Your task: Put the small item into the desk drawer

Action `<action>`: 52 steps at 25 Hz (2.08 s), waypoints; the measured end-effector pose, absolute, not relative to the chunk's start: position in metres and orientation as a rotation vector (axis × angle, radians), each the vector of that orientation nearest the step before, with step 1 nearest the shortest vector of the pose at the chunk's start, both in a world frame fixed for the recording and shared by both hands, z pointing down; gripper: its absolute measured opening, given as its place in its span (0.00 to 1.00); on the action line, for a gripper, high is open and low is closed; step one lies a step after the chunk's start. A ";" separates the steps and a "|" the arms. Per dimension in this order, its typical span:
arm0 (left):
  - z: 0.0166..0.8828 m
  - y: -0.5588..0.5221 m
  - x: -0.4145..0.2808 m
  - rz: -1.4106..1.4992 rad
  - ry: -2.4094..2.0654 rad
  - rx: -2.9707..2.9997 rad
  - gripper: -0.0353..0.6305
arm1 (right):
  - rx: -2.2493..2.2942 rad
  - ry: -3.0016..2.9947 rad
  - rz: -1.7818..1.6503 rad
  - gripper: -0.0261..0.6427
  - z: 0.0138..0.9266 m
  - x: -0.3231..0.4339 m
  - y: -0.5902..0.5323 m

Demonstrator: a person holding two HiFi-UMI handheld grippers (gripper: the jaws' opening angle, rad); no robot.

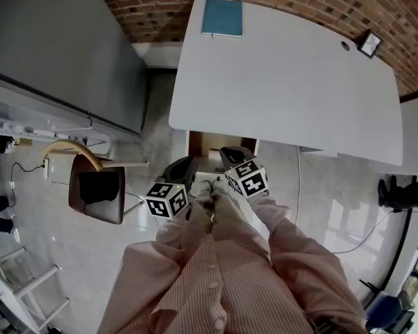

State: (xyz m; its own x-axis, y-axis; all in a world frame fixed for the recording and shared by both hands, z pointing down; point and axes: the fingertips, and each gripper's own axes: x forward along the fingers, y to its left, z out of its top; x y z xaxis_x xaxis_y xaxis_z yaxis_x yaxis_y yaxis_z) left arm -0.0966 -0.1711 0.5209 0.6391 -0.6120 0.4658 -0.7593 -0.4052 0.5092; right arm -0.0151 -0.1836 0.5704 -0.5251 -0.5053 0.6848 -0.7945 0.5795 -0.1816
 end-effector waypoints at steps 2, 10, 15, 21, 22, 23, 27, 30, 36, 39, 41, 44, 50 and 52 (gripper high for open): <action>0.511 -0.173 -0.098 0.266 -1.058 2.177 0.05 | 1.069 -2.272 0.666 0.05 0.553 -0.015 -0.184; 0.459 -0.195 -0.111 0.194 -1.091 2.294 0.05 | 1.253 -2.418 0.691 0.05 0.481 -0.005 -0.195; 0.428 -0.203 -0.116 0.142 -1.136 2.349 0.05 | 1.374 -2.488 0.670 0.05 0.442 0.010 -0.200; 0.394 -0.206 -0.126 0.127 -1.207 2.425 0.05 | 1.476 -2.547 0.620 0.05 0.402 0.023 -0.204; 0.389 -0.207 -0.128 0.126 -1.222 2.439 0.05 | 1.497 -2.555 0.614 0.05 0.397 0.026 -0.205; 0.383 -0.208 -0.131 0.117 -1.235 2.449 0.05 | 1.519 -2.563 0.610 0.05 0.391 0.028 -0.206; 0.363 -0.213 -0.139 0.064 -1.281 2.469 0.05 | 1.597 -2.595 0.593 0.05 0.371 0.038 -0.209; 0.353 -0.215 -0.145 0.032 -1.314 2.479 0.05 | 1.650 -2.618 0.580 0.05 0.358 0.045 -0.210; 0.334 -0.218 -0.156 -0.015 -1.370 2.490 0.05 | 1.723 -2.648 0.546 0.05 0.335 0.061 -0.210; 0.325 -0.219 -0.159 -0.035 -1.395 2.498 0.05 | 1.735 -2.658 0.526 0.05 0.326 0.068 -0.211; 0.319 -0.219 -0.161 -0.045 -1.413 2.501 0.05 | 1.742 -2.664 0.513 0.05 0.320 0.073 -0.212; 0.314 -0.219 -0.164 -0.040 -1.437 2.508 0.05 | 1.742 -2.672 0.501 0.05 0.315 0.077 -0.212; 0.310 -0.220 -0.167 -0.031 -1.473 2.514 0.05 | 1.744 -2.669 0.473 0.05 0.314 0.081 -0.214; 0.309 -0.221 -0.169 -0.026 -1.484 2.513 0.05 | 1.741 -2.665 0.463 0.05 0.314 0.080 -0.214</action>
State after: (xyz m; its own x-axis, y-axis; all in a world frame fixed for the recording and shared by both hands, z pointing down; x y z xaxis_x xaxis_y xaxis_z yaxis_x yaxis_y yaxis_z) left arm -0.1695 -0.2212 0.3086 0.4891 -0.8668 0.0971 -0.8628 -0.4645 0.1996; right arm 0.0804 -0.2141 0.3142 -0.4124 -0.9062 0.0933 -0.8846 0.3739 -0.2787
